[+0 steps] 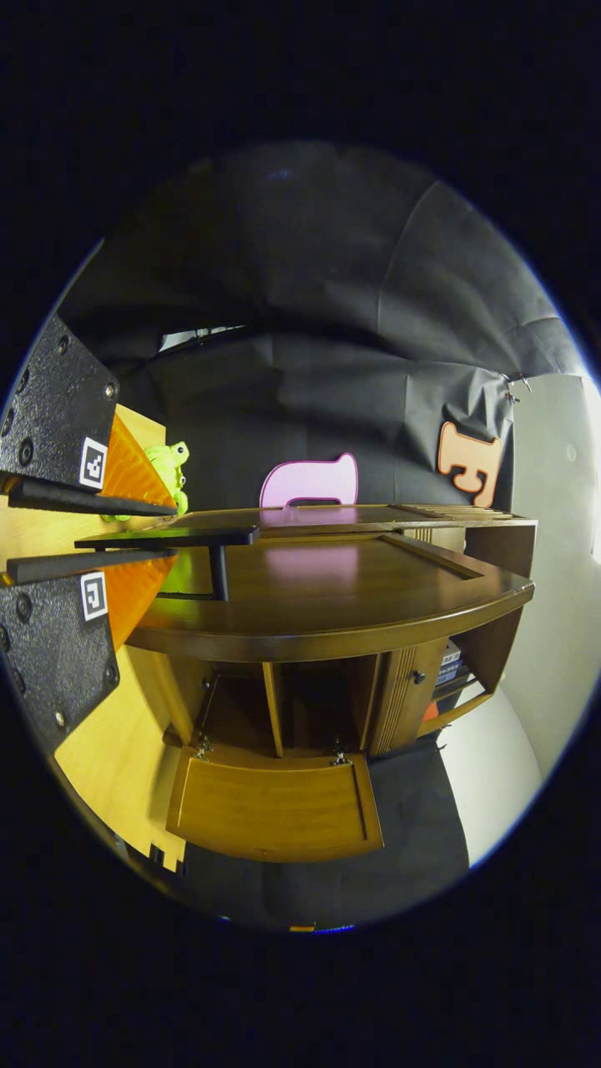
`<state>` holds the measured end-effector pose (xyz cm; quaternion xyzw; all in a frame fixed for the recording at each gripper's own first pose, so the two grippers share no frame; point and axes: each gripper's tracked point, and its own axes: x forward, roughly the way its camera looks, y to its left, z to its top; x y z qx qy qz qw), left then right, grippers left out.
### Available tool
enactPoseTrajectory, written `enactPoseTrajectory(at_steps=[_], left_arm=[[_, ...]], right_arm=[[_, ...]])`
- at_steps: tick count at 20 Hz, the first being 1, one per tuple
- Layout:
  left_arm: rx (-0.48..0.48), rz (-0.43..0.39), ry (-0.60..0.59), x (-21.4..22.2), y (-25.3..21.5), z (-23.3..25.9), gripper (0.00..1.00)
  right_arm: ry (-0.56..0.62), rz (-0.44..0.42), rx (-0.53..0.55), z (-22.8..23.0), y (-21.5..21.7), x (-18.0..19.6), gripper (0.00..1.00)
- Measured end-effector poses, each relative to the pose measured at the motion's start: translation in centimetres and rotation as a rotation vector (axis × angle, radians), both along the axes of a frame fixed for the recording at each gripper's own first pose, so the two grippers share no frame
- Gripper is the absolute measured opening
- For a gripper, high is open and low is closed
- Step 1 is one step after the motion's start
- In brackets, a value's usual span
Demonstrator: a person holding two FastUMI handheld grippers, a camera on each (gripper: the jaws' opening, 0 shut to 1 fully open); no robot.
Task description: Open the right door of the double-door shoe cabinet with the right hand, and open the left door with the left hand.
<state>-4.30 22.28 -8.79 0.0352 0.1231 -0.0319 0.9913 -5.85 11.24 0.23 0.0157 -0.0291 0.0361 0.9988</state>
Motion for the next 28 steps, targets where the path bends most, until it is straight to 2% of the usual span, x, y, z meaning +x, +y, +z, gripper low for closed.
enactPoseTrajectory(at_steps=[2,5,6,7,8,11,14,17,18,19,20,23,24,28], left_arm=[[-0.015,0.005,-0.003,-0.2,0.4,0.3,0.25],[-0.035,0.045,-0.038,-0.4,1.3,1.5,0.40],[-0.040,0.047,-0.040,-0.6,1.2,1.7,0.52],[-0.040,0.048,-0.041,-1.0,1.3,1.8,0.48],[-0.033,0.056,-0.043,-1.2,1.5,2.0,0.59],[-0.033,0.094,-0.046,-1.7,2.2,2.4,0.66],[-0.031,0.147,-0.054,-2.3,2.8,2.8,0.86],[-0.042,0.167,-0.026,-2.9,2.7,2.4,0.91],[-0.048,0.173,-0.019,-3.0,2.7,2.4,0.96],[-0.056,0.177,-0.017,-3.3,2.6,2.6,0.92],[-0.063,0.177,-0.025,-3.4,2.3,2.9,0.92],[-0.068,0.190,-0.025,-3.9,2.1,3.3,0.92],[-0.065,0.190,-0.021,-4.1,1.8,3.4,0.96],[-0.051,0.161,-0.025,-5.0,-0.6,4.4,0.92]], right_arm=[[0.007,-0.006,0.002,-0.2,0.0,0.3,1.00],[0.024,-0.008,-0.002,-0.6,0.1,0.6,0.97],[0.026,-0.009,-0.004,-0.7,0.0,0.7,1.00],[0.028,-0.008,-0.004,-0.7,0.1,0.7,1.00],[0.028,-0.007,-0.003,-0.6,0.0,0.7,1.00],[0.023,-0.012,0.001,-0.2,-0.3,0.8,0.97],[0.022,-0.037,-0.001,0.0,-1.2,0.9,1.00],[0.022,-0.045,0.010,0.0,-1.6,0.8,1.00],[0.022,-0.049,0.012,-0.1,-1.8,1.0,1.00],[0.023,-0.054,0.012,-0.1,-2.0,1.1,1.00],[0.023,-0.063,0.014,-0.2,-2.3,1.2,0.97],[0.028,-0.070,0.049,-0.6,-2.5,1.7,1.00],[0.034,-0.060,0.053,-0.8,-2.1,2.0,1.00],[0.027,-0.062,0.056,-1.2,-2.4,2.9,1.00]])
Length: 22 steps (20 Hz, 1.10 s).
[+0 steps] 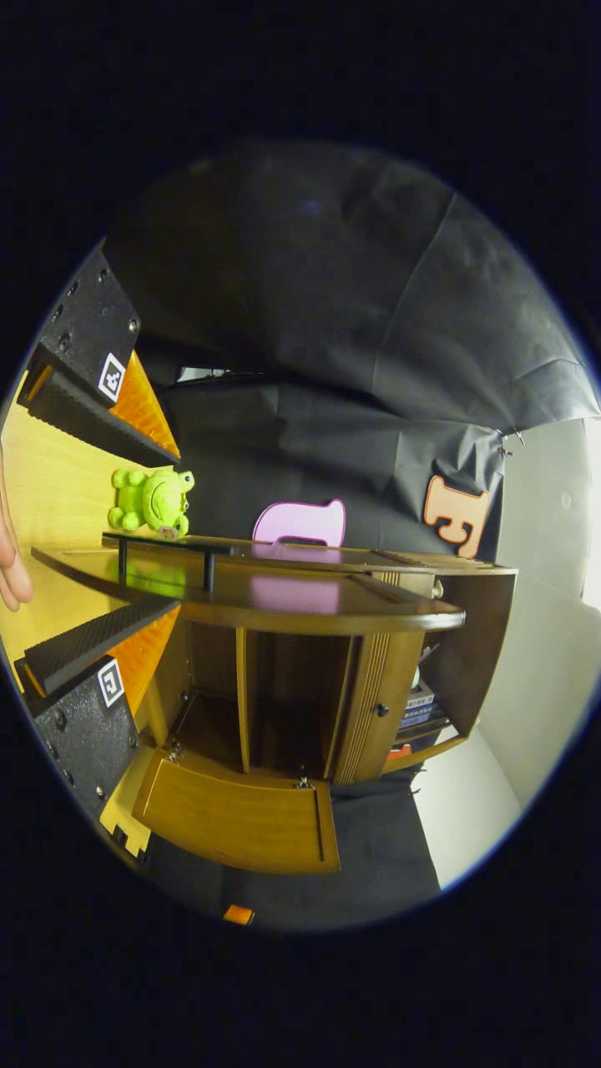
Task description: Open the right door of the double-door shoe cabinet with the right hand, and open the left door with the left hand.
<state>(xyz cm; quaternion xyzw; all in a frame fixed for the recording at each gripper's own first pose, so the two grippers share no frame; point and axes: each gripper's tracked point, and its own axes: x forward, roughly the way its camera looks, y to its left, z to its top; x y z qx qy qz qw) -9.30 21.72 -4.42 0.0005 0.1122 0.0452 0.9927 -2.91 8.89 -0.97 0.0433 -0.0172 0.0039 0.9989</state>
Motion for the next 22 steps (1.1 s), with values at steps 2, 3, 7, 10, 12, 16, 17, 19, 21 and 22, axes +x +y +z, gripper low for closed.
enactPoseTrajectory(at_steps=[2,3,7,10,12,16,17,19,21,22], left_arm=[[0.014,-0.006,-0.005,-0.1,-1.2,0.7,0.92],[0.019,-0.008,-0.014,-0.3,-2.1,1.4,0.96],[-0.013,-0.068,-0.056,-0.6,-7.5,3.6,0.92],[0.021,-0.102,-0.094,0.0,-11.5,5.2,0.92],[0.053,-0.115,-0.121,0.7,-14.1,5.4,0.92],[0.054,-0.104,-0.158,3.6,-18.2,5.1,0.92],[0.039,-0.107,-0.159,4.2,-19.5,4.6,0.92],[0.011,-0.103,-0.148,6.0,-21.7,3.7,0.94],[-0.011,-0.088,-0.133,7.9,-23.4,2.6,0.92],[-0.016,-0.080,-0.122,9.0,-24.2,2.0,0.92]], right_arm=[[0.005,0.007,0.010,-0.4,0.0,0.5,1.00],[0.011,0.009,0.011,-0.7,-0.1,0.9,1.00],[0.009,0.006,0.018,-0.5,-0.5,2.2,1.00],[-0.017,0.001,0.042,-0.1,-1.3,2.5,1.00],[-0.022,-0.010,0.048,0.1,-2.0,3.4,1.00],[-0.021,-0.029,0.022,0.6,-3.7,5.0,1.00],[-0.023,-0.035,0.017,0.7,-4.2,5.4,1.00],[-0.027,-0.044,0.017,0.8,-5.0,6.4,0.97],[-0.029,-0.057,0.024,0.8,-5.7,7.5,1.00],[-0.032,-0.068,0.030,0.7,-6.2,8.1,1.00]])
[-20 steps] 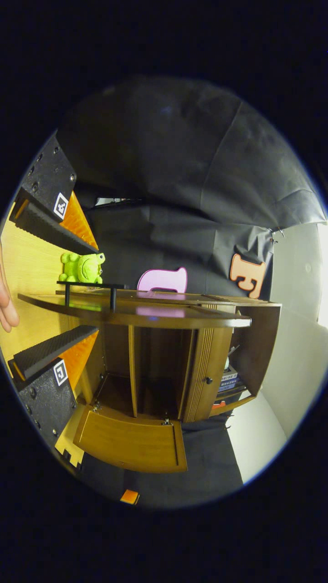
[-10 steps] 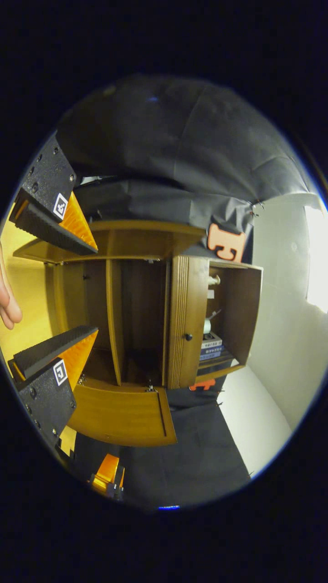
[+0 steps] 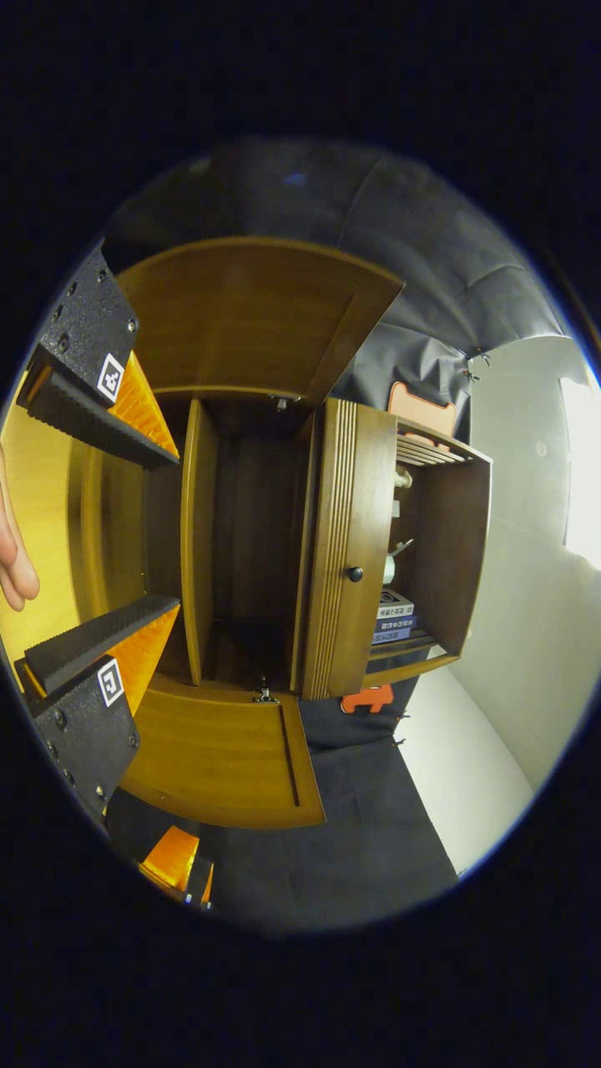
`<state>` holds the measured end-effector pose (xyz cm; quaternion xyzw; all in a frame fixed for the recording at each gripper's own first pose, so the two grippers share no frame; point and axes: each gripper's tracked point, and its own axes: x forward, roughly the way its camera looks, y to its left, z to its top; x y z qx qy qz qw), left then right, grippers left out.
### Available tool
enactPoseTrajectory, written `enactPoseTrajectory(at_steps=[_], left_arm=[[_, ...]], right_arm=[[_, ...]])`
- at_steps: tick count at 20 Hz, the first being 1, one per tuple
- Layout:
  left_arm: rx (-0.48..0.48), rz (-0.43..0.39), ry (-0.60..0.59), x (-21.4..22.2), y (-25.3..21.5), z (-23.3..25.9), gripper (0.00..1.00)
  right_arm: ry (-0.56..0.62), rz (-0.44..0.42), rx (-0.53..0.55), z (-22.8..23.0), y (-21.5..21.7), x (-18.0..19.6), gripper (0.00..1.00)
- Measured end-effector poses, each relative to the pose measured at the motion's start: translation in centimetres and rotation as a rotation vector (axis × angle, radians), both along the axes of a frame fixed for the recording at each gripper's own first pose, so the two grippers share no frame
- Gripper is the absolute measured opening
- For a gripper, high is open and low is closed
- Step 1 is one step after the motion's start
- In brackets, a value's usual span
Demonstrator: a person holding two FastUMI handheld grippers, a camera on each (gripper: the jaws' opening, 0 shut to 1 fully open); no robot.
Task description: Open the right door of the double-door shoe cabinet with the right hand, and open the left door with the left hand.
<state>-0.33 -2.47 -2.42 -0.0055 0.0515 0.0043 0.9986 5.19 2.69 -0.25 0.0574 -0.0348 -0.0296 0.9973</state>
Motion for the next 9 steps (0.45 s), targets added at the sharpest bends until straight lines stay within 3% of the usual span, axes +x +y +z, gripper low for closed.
enactPoseTrajectory(at_steps=[6,9], left_arm=[[0.018,0.020,0.047,4.4,-2.8,-3.2,0.96],[0.083,0.006,0.062,5.3,-3.2,-4.2,0.92]], right_arm=[[0.004,-0.025,-0.012,-0.9,-1.3,3.1,1.00],[0.034,-0.011,-0.028,-2.3,-0.8,4.3,1.00]])
